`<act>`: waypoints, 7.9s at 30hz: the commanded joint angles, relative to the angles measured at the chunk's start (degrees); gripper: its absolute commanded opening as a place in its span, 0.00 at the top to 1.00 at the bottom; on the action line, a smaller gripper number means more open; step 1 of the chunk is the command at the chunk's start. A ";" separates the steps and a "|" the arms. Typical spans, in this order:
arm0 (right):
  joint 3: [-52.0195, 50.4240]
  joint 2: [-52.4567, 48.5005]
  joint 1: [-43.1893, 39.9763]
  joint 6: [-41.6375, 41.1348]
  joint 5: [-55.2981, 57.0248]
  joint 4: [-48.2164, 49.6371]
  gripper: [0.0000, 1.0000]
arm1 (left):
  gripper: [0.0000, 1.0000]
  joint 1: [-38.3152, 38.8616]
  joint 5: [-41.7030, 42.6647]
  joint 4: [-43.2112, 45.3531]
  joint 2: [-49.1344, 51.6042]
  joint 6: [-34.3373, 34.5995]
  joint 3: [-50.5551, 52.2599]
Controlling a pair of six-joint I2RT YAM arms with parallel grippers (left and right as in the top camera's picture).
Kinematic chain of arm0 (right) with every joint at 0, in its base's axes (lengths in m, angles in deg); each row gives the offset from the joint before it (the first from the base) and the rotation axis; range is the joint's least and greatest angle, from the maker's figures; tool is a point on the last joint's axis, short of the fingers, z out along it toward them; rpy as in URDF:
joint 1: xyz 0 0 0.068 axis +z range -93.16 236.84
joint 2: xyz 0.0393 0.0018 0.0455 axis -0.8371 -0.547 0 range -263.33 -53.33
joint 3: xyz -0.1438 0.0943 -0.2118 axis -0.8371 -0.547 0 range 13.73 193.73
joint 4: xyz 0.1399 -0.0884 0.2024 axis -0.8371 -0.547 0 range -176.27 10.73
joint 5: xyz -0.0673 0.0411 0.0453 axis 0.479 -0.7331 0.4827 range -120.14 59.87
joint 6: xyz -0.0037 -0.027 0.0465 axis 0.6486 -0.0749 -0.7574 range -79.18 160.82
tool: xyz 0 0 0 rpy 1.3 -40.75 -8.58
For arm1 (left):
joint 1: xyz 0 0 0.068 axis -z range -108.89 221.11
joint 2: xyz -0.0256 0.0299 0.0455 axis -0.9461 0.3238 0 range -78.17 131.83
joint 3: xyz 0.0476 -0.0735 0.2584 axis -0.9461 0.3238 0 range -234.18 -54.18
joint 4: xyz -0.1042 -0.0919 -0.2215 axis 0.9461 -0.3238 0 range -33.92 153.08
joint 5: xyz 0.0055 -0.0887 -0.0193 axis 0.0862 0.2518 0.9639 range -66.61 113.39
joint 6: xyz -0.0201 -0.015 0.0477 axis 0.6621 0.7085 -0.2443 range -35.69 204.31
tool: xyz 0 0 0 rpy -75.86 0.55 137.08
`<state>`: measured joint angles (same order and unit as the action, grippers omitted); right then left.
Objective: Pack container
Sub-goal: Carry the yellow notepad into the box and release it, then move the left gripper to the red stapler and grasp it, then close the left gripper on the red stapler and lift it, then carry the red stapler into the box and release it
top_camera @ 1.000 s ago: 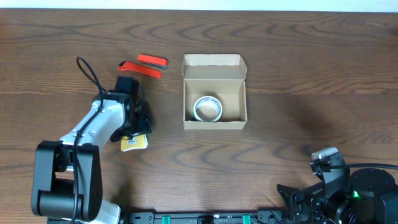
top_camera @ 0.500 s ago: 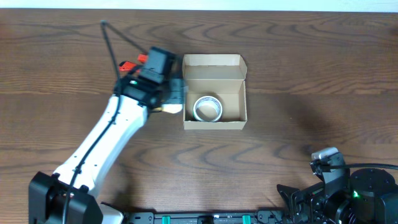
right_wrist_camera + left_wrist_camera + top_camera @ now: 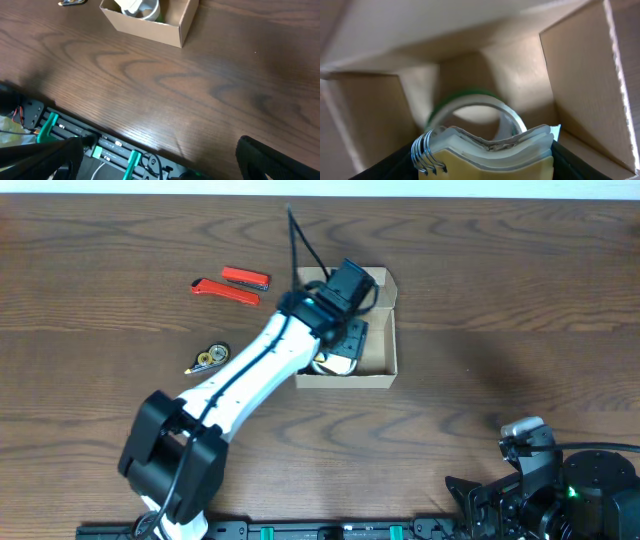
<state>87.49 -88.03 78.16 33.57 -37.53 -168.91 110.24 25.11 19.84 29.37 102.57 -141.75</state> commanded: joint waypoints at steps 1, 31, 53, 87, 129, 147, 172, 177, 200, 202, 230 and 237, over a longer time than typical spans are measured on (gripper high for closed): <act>0.04 0.20 0.63 -0.63 0.55 0.02 0.01 | 0.30 0.37 -2.34 -0.24 0.22 3.69 -2.08; 0.04 0.20 0.61 -0.63 0.55 0.02 0.01 | 0.04 0.70 -4.22 -0.50 2.69 7.06 -2.58; 0.04 0.20 0.63 -0.63 0.55 0.02 0.01 | 0.05 -17.49 -19.67 -9.05 -4.68 10.73 -14.49; 0.04 0.20 0.63 -0.63 0.55 0.02 0.01 | 0.04 -26.95 -4.81 -19.65 31.82 19.93 -48.33; 0.04 0.20 0.63 -0.63 0.55 0.02 0.01 | 0.04 -24.55 -0.72 -14.45 42.16 33.27 -48.28; 0.04 0.20 0.63 -0.63 0.55 0.02 0.01 | 0.06 -25.77 -2.34 -16.92 43.12 34.99 -47.63; 0.04 0.20 0.61 -0.63 0.55 0.00 0.01 | 0.61 -26.16 -4.37 -18.10 43.12 35.93 -47.54; 0.04 0.20 0.63 -0.61 0.55 0.02 0.01 | 0.65 -26.16 -5.33 -19.41 43.12 35.67 -47.54; 0.04 0.20 0.63 -0.63 0.55 0.02 0.01 | 0.94 -26.47 -8.31 -22.60 41.44 26.16 -47.67; 0.04 0.20 0.63 -0.63 0.55 0.02 0.01 | 0.94 -26.47 -8.31 -22.82 39.95 23.65 -47.69; 0.04 0.20 0.61 -0.63 0.55 0.00 0.01 | 0.94 1.16 0.83 -38.51 17.25 6.25 -45.72; 0.04 0.20 0.63 -0.63 0.55 0.02 0.01 | 0.94 6.71 3.89 -35.85 17.25 7.65 -40.28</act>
<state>87.49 -88.03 78.16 33.57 -37.53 -168.91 116.36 27.29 -16.58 46.55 109.81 -183.61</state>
